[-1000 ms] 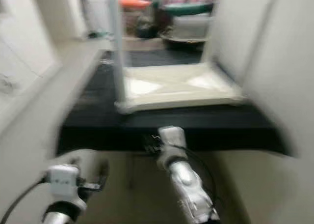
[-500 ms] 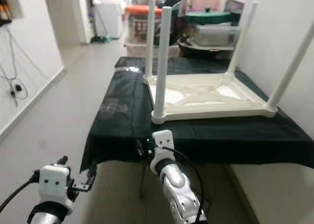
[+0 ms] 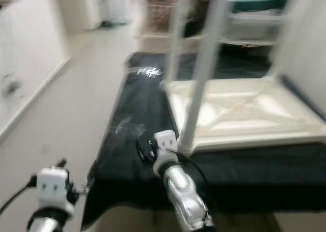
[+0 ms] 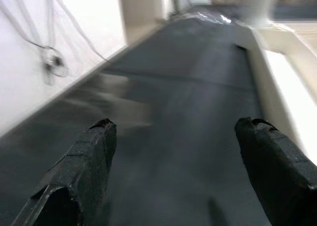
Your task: Building children table
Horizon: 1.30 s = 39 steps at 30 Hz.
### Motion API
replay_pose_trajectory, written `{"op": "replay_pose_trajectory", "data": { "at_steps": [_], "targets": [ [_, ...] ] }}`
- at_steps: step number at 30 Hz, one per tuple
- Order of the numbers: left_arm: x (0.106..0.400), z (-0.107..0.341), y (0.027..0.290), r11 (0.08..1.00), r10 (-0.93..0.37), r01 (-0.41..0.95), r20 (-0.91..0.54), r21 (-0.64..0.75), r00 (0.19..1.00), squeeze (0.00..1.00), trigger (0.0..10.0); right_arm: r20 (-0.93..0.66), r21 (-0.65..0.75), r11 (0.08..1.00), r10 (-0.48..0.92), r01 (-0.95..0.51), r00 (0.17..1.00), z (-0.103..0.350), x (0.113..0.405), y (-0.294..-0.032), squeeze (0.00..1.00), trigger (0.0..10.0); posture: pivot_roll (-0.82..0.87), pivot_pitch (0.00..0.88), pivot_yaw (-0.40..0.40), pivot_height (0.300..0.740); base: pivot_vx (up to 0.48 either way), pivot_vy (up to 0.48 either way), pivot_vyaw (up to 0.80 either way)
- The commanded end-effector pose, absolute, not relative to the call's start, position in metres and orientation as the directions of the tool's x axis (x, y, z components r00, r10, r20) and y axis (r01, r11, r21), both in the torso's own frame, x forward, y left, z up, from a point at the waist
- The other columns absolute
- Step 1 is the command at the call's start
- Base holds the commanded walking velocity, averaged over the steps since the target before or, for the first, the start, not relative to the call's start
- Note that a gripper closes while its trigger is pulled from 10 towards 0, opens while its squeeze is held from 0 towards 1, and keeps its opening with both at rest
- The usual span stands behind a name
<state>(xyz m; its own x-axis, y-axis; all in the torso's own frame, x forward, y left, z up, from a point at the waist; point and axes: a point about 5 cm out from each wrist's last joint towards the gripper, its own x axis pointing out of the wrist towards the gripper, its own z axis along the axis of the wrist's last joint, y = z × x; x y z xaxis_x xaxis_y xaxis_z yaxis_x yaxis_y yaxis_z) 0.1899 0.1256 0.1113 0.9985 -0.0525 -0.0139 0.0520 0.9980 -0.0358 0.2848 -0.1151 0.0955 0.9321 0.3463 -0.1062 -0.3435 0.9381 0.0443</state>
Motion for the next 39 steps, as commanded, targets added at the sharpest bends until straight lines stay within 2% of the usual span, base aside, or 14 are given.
{"op": "replay_pose_trajectory", "data": {
  "at_steps": [1,8,13,15,16,18,23,27,30,32,34,35,36,39],
  "targets": [
    [0.187,0.110,0.133,0.999,-0.024,0.024,-0.028,-0.031,0.999,0.00,10.0,-0.032,0.068,0.900,0.434,-0.431,0.900,0.108,0.284,-0.097,0.00,10.0,0.03,0.000,-0.035,0.740,0.000,0.000,0.00],
    [0.187,0.111,0.129,0.998,-0.053,0.052,-0.022,-0.028,0.998,0.00,10.0,0.050,0.078,0.785,0.612,-0.614,0.789,0.120,0.270,-0.074,0.00,10.0,0.03,0.000,-0.037,0.740,0.000,0.000,0.00],
    [0.186,0.110,0.128,0.998,-0.059,0.058,-0.030,-0.032,0.998,0.00,10.0,0.082,0.048,0.797,0.598,-0.603,0.797,0.128,0.270,-0.071,0.00,10.0,0.04,0.000,-0.041,0.740,0.000,0.000,0.00],
    [0.185,0.109,0.128,0.998,-0.055,0.053,-0.038,-0.037,0.998,0.00,10.0,0.126,0.045,0.903,0.420,-0.428,0.899,0.144,0.288,-0.082,0.00,10.0,0.03,0.000,-0.038,0.740,0.000,0.000,0.00],
    [0.185,0.109,0.128,0.998,-0.055,0.053,-0.038,-0.037,0.998,0.00,10.0,0.126,0.045,0.903,0.420,-0.428,0.899,0.144,0.288,-0.082,0.00,10.0,0.03,0.000,-0.038,0.740,0.000,0.000,0.00],
    [0.185,0.108,0.127,0.997,-0.060,0.058,-0.043,-0.041,0.997,0.00,10.0,0.177,0.068,0.950,0.288,-0.304,0.941,0.161,0.303,-0.088,0.00,10.0,0.03,0.000,-0.036,0.740,0.000,0.000,0.00],
    [0.184,0.106,0.127,0.997,-0.059,0.057,-0.053,-0.045,0.997,0.00,10.0,0.216,0.064,0.955,0.270,-0.289,0.938,0.182,0.315,-0.076,0.00,10.0,0.04,0.000,-0.035,0.740,0.000,0.000,0.00],
    [0.184,0.106,0.127,0.997,-0.059,0.056,-0.056,-0.045,0.997,0.00,10.0,0.243,-0.027,0.994,0.108,-0.104,0.964,0.193,0.326,-0.082,0.00,10.0,0.04,0.000,-0.035,0.740,0.000,0.000,0.00],
    [0.184,0.106,0.127,0.997,-0.059,0.057,-0.057,-0.045,0.997,0.00,10.0,0.246,-0.043,0.998,0.065,-0.056,0.967,0.194,0.328,-0.086,0.00,10.0,0.04,0.000,-0.035,0.740,0.000,0.000,0.00],
    [0.184,0.105,0.127,0.997,-0.060,0.057,-0.060,-0.046,0.996,0.00,10.0,0.243,-0.055,0.982,-0.164,0.183,0.956,0.193,0.330,-0.118,0.00,10.0,0.04,0.000,-0.040,0.740,0.000,0.000,0.00],
    [0.184,0.105,0.127,0.997,-0.060,0.057,-0.060,-0.046,0.996,0.00,10.0,0.243,-0.055,0.982,-0.164,0.183,0.956,0.193,0.330,-0.118,0.00,10.0,0.04,0.000,-0.040,0.740,0.000,0.000,0.00],
    [0.184,0.105,0.127,0.997,-0.061,0.058,-0.064,-0.046,0.996,0.00,10.0,0.227,-0.060,0.952,-0.281,0.301,0.932,0.190,0.328,-0.137,0.00,10.0,0.03,0.000,-0.033,0.740,0.000,0.000,0.00],
    [0.184,0.105,0.127,0.997,-0.061,0.058,-0.064,-0.046,0.996,0.00,10.0,0.227,-0.060,0.952,-0.281,0.301,0.932,0.190,0.328,-0.137,0.00,10.0,0.03,0.000,-0.033,0.740,0.000,0.000,0.00],
    [0.184,0.103,0.126,0.997,-0.069,0.066,-0.072,-0.047,0.995,0.00,10.0,0.181,-0.120,0.871,-0.453,0.476,0.873,0.179,0.318,-0.168,0.00,10.0,0.03,0.000,-0.027,0.740,0.000,0.000,0.00]
  ]
}}
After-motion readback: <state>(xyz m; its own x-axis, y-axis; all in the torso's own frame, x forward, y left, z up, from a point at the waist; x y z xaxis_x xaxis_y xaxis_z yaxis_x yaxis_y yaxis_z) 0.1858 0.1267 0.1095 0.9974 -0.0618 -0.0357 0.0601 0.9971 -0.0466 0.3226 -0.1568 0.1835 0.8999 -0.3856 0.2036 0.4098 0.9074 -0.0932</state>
